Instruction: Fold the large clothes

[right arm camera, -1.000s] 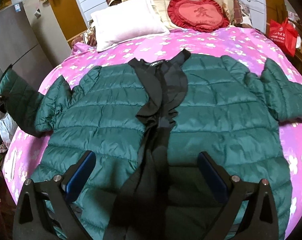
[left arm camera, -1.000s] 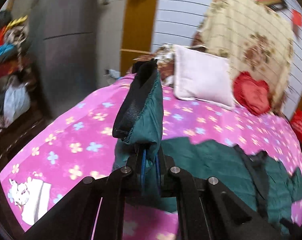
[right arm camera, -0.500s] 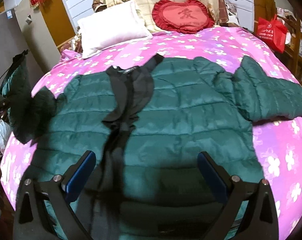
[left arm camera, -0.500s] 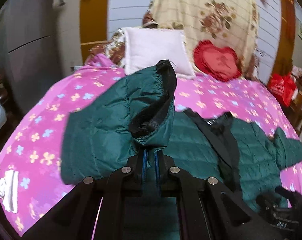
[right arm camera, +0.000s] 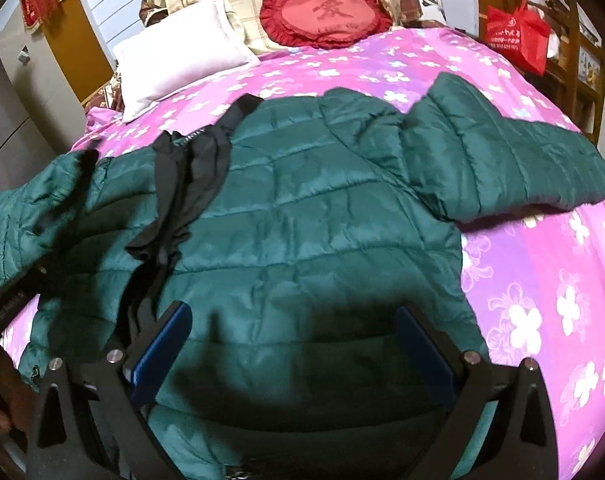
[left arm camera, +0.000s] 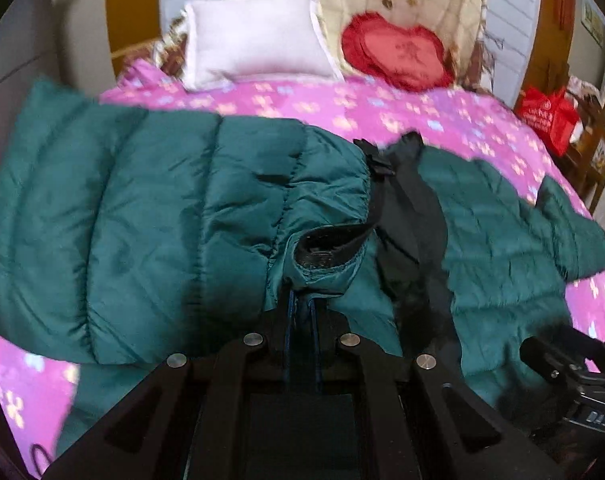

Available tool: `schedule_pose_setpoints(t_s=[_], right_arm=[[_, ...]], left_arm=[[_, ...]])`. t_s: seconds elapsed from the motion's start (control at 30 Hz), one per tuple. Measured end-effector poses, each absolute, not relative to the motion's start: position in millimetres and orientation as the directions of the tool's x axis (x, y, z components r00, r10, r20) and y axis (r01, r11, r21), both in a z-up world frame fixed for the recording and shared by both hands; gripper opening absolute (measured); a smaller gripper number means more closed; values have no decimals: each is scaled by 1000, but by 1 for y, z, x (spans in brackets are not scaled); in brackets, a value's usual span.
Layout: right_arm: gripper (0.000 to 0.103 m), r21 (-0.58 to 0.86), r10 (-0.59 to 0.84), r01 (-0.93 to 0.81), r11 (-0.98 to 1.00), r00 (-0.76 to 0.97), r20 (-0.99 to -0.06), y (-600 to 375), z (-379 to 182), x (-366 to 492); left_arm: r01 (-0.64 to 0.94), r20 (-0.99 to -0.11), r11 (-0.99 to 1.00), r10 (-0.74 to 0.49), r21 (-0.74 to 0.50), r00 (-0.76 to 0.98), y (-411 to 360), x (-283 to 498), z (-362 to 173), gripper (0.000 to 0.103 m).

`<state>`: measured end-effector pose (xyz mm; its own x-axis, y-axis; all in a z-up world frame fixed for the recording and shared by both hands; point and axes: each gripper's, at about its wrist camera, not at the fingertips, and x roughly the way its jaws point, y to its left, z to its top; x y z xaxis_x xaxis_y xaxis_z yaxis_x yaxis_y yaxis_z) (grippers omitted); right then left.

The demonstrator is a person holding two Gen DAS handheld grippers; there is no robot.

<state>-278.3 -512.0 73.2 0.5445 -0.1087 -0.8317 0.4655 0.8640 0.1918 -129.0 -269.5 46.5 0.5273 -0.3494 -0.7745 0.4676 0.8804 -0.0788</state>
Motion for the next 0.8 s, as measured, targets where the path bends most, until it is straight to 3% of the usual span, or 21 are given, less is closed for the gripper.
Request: schedule_pose_setpoints(t_s=[0.13,0.2,0.27,0.43,0.67,0.8], right_arm=[[103,172,-108,457,873,524,-845,-513,67,-278],[103,167,-113,459,873,522,-845,-514,68,-279],[103,178,-110,464,868,530,-841,-515,72,-281],[103,298,-12,426,854,589,-808,-513,83,-278],[103,466,211,261,845,638,-740,-479,88,-238],[101,446,228,208,870,633,-740,-454,89,-200]], left_arm=[[490,-786,864,-382,-118,485,-278,-131,32,0],[495,-781,843,-451,-212,433,-271,-129,35,1],[499,-776,807,-522,-316,353,-261,-129,43,18],[537,-722,770,-583,-345,372,-230,-149,85,33],[399,-633,882,-461,-251,622,-158,-153,131,34],[292,-588,918,-396,-268,706,-128,-139,128,34]])
